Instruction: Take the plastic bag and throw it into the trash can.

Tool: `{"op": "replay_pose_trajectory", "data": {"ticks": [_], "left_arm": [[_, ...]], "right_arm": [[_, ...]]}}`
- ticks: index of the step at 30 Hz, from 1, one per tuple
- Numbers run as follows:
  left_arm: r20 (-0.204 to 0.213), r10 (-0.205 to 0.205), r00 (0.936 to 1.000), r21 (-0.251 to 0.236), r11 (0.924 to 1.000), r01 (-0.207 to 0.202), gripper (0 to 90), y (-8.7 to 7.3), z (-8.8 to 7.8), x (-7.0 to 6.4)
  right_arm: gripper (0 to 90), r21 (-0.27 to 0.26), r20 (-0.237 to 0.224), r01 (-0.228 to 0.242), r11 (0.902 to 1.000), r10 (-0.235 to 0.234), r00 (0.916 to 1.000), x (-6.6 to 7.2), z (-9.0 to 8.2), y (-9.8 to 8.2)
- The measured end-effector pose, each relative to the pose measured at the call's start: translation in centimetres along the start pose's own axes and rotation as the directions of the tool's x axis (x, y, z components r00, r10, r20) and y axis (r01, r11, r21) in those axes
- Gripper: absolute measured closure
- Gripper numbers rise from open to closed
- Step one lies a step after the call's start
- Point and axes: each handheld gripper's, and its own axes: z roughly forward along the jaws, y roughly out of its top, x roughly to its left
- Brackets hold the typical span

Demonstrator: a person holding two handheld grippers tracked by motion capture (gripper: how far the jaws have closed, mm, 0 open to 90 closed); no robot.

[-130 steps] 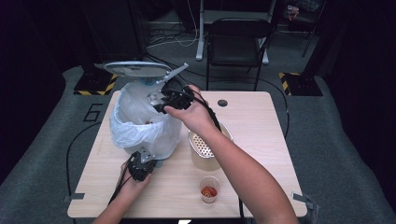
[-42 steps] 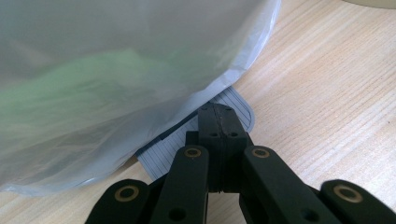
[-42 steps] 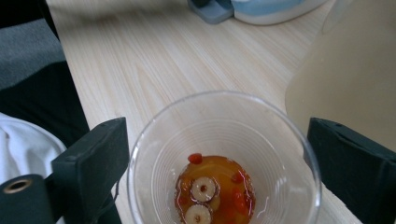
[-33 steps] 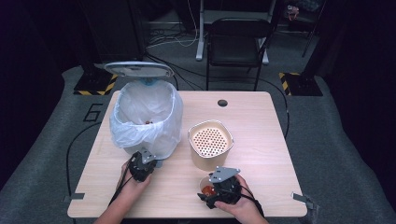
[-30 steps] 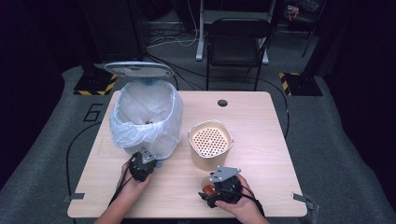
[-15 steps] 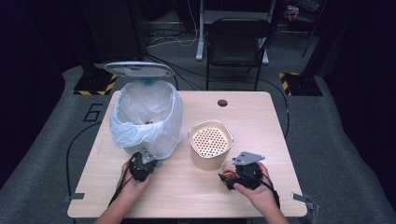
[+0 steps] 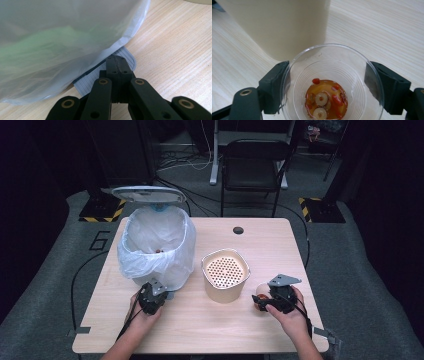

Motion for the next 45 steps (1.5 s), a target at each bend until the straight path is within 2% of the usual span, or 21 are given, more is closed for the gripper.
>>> {"op": "replay_pose_trajectory", "data": {"ticks": [11,17,21,24,30,35,38,39,40,45], "left_arm": [[0.000,-0.001,1.0000,0.000,1.0000,0.001,90.0,0.0,0.0,0.0],[-0.001,0.000,1.0000,0.001,1.0000,0.000,90.0,0.0,0.0,0.0],[-0.002,0.001,1.0000,0.000,1.0000,-0.001,90.0,0.0,0.0,0.0],[-0.001,0.000,1.0000,0.001,1.0000,0.000,90.0,0.0,0.0,0.0],[-0.001,0.000,1.0000,0.001,1.0000,0.000,90.0,0.0,0.0,0.0],[-0.003,0.003,1.0000,0.002,1.0000,-0.003,90.0,0.0,0.0,0.0],[-0.004,0.004,1.0000,0.003,1.0000,-0.004,90.0,0.0,0.0,0.0],[-0.004,0.003,1.0000,0.003,1.0000,-0.003,90.0,0.0,0.0,0.0],[-0.007,0.001,1.0000,-0.001,1.0000,-0.001,90.0,0.0,0.0,-0.1],[-0.004,-0.001,1.0000,0.001,1.0000,0.001,90.0,0.0,0.0,-0.1]], "right_arm": [[21.0,0.007,0.059,-0.038,0.9993,0.037,0.9976,-2.3,-0.4,-0.9],[20.8,0.002,0.078,-0.072,0.9974,0.071,0.9944,-3.4,-0.7,-1.2],[19.4,-0.003,0.072,-0.084,0.9965,0.084,0.9938,-3.8,-0.7,-1.4],[12.7,0.000,0.082,-0.099,0.9951,0.099,0.9917,-3.9,-0.6,-1.5],[11.6,-0.012,0.075,-0.103,0.9946,0.104,0.9918,-3.9,-1.1,-0.9],[11.6,-0.048,0.069,-0.066,0.9966,0.070,0.9952,-3.2,-2.2,0.7],[19.9,-0.076,0.049,-0.042,0.9962,0.046,0.9977,-2.4,-2.8,2.4],[28.7,-0.082,0.030,-0.039,0.9959,0.041,0.9987,-2.1,-2.9,3.2],[33.0,-0.096,0.012,-0.035,0.9948,0.036,0.9993,-1.8,-2.8,3.9],[48.8,-0.095,-0.022,-0.007,0.9955,0.005,0.9997,-0.8,-1.4,7.0]]}}
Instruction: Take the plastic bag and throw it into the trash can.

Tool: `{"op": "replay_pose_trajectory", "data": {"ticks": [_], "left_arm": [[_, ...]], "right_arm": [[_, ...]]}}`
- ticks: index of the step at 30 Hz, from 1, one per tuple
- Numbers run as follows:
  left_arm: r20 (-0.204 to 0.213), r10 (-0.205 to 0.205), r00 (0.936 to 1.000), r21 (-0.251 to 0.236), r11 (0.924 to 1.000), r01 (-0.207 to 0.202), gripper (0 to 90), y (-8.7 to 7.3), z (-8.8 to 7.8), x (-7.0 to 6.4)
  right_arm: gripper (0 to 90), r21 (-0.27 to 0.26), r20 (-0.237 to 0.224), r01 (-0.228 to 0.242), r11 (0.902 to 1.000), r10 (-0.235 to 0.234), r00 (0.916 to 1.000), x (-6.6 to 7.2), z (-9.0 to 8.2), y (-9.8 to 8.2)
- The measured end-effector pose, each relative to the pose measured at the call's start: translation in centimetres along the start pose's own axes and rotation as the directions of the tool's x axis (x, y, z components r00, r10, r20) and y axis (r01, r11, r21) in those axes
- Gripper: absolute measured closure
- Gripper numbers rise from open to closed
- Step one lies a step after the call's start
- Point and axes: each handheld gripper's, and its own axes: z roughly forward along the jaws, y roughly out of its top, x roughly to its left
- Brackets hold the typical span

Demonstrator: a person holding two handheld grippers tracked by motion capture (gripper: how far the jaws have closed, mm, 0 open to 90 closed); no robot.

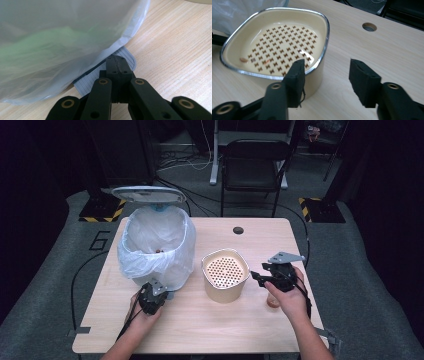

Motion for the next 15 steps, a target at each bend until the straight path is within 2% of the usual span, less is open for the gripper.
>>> {"op": "replay_pose_trajectory", "data": {"ticks": [3,6,8,12,15], "left_arm": [[0.001,0.003,1.0000,0.000,1.0000,-0.003,90.0,0.0,0.0,0.0],[-0.003,0.004,1.0000,-0.001,1.0000,-0.004,90.0,0.0,0.0,0.0],[0.002,0.002,1.0000,0.002,1.0000,-0.002,90.0,0.0,0.0,0.0],[0.001,0.003,1.0000,0.001,1.0000,-0.003,90.0,0.0,0.0,0.0],[0.000,0.005,1.0000,0.001,1.0000,-0.005,90.0,0.0,0.0,0.0]], "right_arm": [[51.6,0.015,-0.002,-0.001,0.9999,0.001,1.0000,0.2,1.4,1.1],[50.7,0.053,-0.010,-0.044,0.9976,0.045,0.9989,0.4,2.8,1.4],[50.8,0.055,0.003,-0.028,0.9981,0.028,0.9996,0.6,3.4,1.5],[64.2,0.069,0.007,-0.031,0.9972,0.030,0.9995,0.6,4.1,1.4],[69.3,0.096,-0.013,-0.045,0.9944,0.047,0.9988,0.5,4.7,1.2]]}}
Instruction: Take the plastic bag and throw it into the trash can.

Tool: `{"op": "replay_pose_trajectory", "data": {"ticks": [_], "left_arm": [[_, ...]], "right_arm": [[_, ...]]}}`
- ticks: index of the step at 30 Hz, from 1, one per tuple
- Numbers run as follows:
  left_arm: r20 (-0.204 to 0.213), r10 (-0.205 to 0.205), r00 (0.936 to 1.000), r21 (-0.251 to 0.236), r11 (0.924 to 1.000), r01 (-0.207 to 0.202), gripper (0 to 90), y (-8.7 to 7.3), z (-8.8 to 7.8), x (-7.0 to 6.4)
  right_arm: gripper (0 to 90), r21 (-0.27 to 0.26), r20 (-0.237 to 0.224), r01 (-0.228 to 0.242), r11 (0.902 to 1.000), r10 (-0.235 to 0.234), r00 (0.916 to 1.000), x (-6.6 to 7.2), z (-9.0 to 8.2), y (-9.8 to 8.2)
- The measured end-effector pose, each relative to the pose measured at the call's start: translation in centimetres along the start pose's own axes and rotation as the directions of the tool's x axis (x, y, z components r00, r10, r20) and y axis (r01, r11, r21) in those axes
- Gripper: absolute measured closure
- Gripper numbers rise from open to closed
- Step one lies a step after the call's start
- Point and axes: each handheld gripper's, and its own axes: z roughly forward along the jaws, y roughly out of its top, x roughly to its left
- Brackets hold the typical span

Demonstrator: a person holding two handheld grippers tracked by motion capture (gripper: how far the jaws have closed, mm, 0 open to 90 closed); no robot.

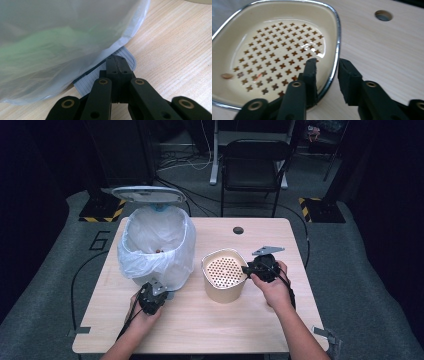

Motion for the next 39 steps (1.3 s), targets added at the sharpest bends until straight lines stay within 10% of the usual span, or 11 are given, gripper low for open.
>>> {"op": "replay_pose_trajectory", "data": {"ticks": [24,30,39], "left_arm": [[-0.001,-0.004,1.0000,0.001,1.0000,0.004,90.0,0.0,0.0,0.0],[-0.002,-0.002,1.0000,0.001,1.0000,0.002,90.0,0.0,0.0,0.0],[-0.002,-0.004,1.0000,0.002,1.0000,0.004,90.0,0.0,0.0,-0.1]], "right_arm": [[68.6,0.012,-0.125,0.040,0.9991,-0.038,0.9914,3.0,-4.6,-4.5],[54.9,-0.042,-0.139,0.038,0.9984,-0.043,0.9894,3.0,-6.3,-4.9],[28.7,-0.093,0.018,0.047,0.9945,-0.046,0.9988,0.3,-7.7,-5.1]]}}
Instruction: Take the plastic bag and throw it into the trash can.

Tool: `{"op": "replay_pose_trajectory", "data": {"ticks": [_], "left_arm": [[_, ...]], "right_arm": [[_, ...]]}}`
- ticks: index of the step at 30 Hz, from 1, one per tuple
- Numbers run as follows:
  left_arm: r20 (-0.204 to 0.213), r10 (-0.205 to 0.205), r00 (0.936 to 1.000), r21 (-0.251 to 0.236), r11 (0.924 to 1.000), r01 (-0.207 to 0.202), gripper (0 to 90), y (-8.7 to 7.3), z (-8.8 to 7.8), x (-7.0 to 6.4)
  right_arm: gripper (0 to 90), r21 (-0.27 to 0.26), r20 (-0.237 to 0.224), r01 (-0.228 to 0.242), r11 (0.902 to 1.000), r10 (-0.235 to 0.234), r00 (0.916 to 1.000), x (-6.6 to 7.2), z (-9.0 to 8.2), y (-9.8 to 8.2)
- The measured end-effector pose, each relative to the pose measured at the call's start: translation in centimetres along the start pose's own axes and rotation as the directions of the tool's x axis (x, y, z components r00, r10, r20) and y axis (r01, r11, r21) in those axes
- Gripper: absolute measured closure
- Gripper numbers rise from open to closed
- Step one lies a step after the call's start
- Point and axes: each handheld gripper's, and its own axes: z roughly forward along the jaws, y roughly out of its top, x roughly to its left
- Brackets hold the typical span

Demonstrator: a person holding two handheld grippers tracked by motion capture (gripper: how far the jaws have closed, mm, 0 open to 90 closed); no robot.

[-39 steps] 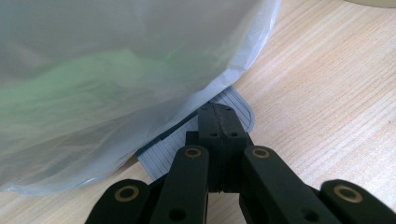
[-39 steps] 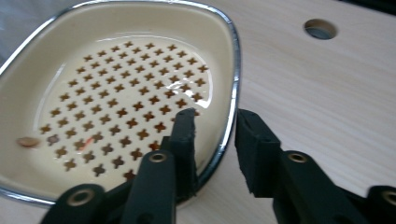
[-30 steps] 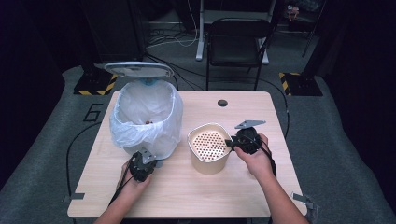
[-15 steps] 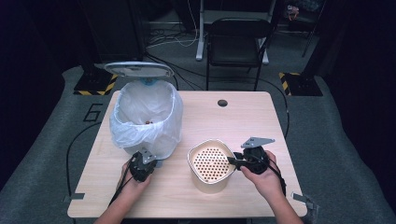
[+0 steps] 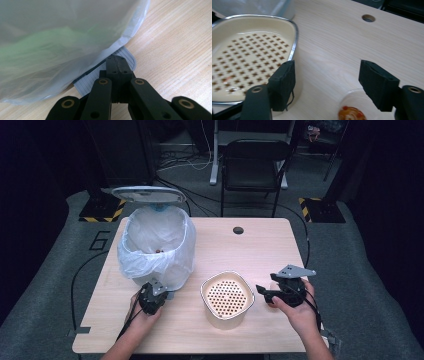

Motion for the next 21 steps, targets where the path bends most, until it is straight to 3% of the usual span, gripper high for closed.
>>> {"op": "replay_pose_trajectory", "data": {"ticks": [7,13,16,21], "left_arm": [[0.001,0.002,1.0000,0.000,1.0000,-0.002,90.0,0.0,0.0,0.0],[-0.001,0.001,1.0000,-0.002,1.0000,-0.001,90.0,0.0,0.0,0.0],[-0.001,0.001,1.0000,-0.002,1.0000,-0.001,90.0,0.0,0.0,0.0],[0.001,0.001,1.0000,0.000,1.0000,-0.001,90.0,0.0,0.0,0.0]], "right_arm": [[16.0,0.022,0.101,-0.051,0.9985,0.049,0.9937,-2.2,0.7,-1.8],[13.9,0.053,0.116,-0.074,0.9959,0.068,0.9909,-3.2,1.7,-3.6],[14.7,0.020,0.136,-0.058,0.9981,0.055,0.9892,-3.1,1.7,-4.2],[14.5,0.022,0.143,-0.063,0.9978,0.059,0.9880,-3.3,1.7,-4.4]]}}
